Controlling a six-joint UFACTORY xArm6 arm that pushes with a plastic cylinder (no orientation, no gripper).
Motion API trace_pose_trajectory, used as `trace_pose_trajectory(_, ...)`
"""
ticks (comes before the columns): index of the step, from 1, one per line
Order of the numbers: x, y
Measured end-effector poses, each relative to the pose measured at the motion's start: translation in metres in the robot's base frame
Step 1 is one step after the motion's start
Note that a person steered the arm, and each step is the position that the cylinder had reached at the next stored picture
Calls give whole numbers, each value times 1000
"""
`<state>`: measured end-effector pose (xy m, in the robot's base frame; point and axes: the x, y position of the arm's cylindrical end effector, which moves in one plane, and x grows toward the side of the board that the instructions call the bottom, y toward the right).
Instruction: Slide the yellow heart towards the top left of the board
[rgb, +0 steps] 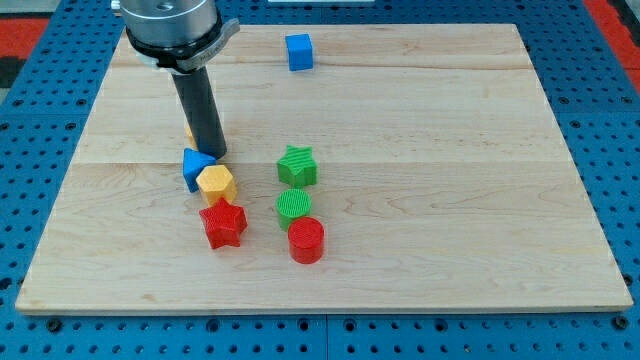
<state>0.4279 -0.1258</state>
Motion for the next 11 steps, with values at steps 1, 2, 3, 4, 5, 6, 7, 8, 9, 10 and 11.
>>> trace_pose_trajectory(1,0,1)
trace_pose_trajectory(2,0,10)
trace_pose_trajectory(3,0,20)
trace_pose_trajectory(4,0,28)
trace_pose_trajectory(5,0,34)
trace_pose_trajectory(6,0,32)
trace_pose_trajectory(7,0,7)
trace_pose_trajectory(8,-8,-16)
trace_pose_trajectory(9,-38,-22)
trace_pose_trajectory(10,-61,-34)
trace_pose_trajectory(11,-86,-34)
